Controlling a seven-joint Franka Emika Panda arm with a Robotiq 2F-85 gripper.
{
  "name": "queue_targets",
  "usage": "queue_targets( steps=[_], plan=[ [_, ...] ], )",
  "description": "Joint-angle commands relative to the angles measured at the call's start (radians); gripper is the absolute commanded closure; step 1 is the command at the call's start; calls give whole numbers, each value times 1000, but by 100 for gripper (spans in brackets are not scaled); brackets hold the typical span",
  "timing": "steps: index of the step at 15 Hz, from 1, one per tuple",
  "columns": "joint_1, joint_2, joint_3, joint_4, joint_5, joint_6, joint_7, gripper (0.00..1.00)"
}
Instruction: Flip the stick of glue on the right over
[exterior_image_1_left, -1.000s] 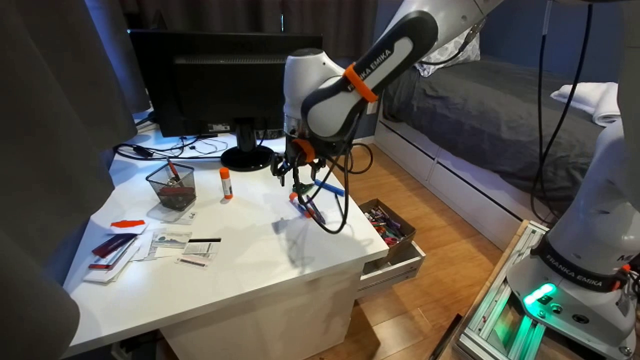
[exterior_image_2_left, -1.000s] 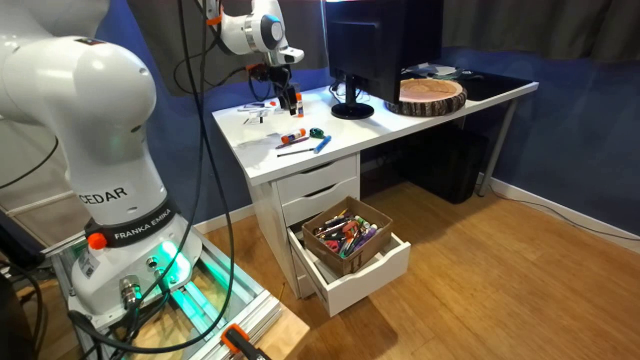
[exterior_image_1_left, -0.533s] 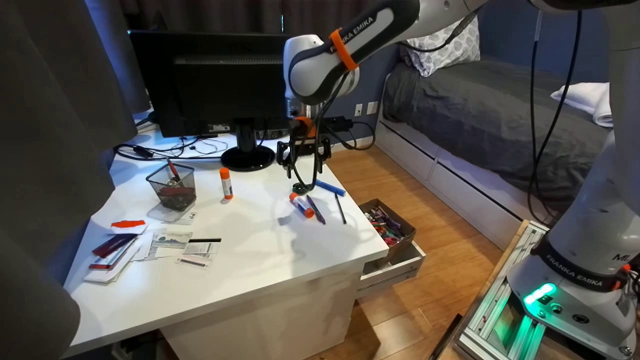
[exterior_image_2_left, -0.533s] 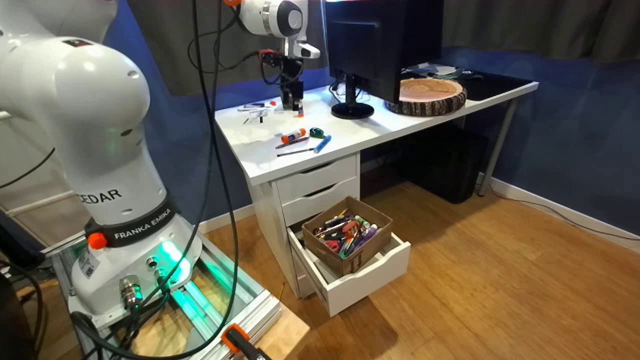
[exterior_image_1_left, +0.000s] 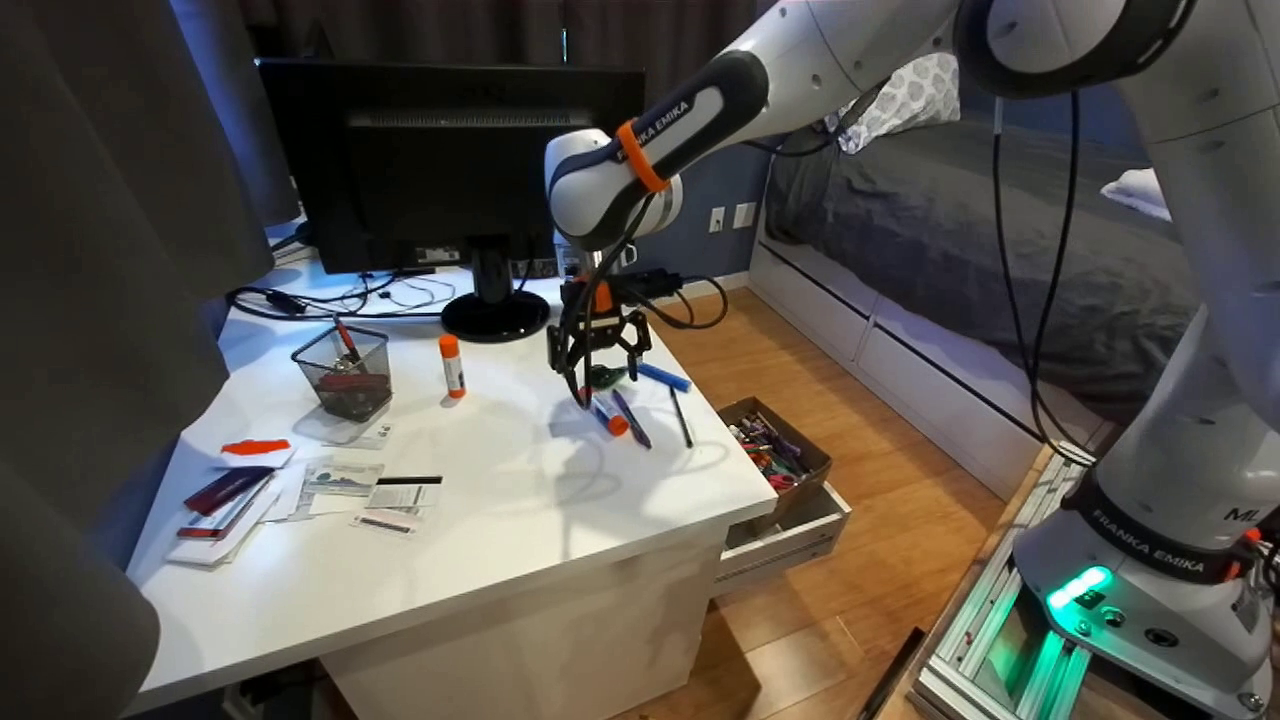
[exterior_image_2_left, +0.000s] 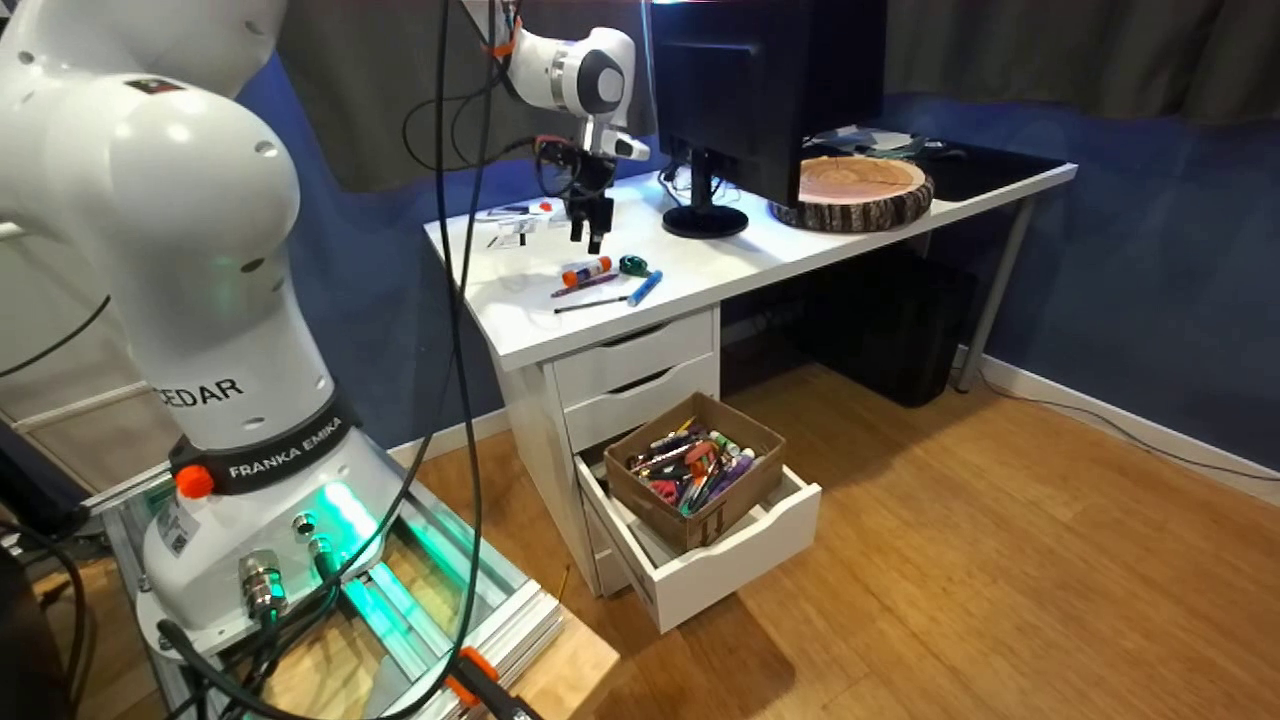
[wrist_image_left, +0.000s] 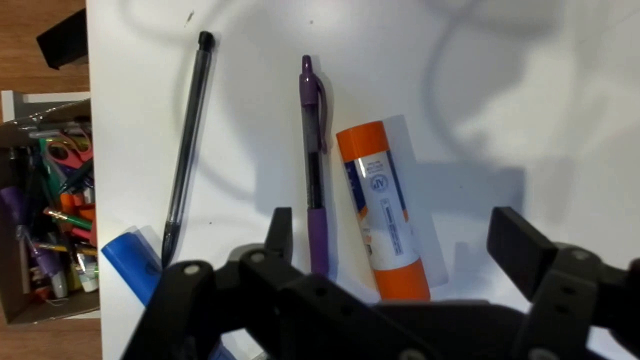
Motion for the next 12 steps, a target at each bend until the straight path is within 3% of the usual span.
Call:
queue_targets(
  steps=[1,12],
  plan=[
    [-2,91,4,115,31,-35,-30,0],
    [-8,210,7,271,53,-113,-47,5]
  ],
)
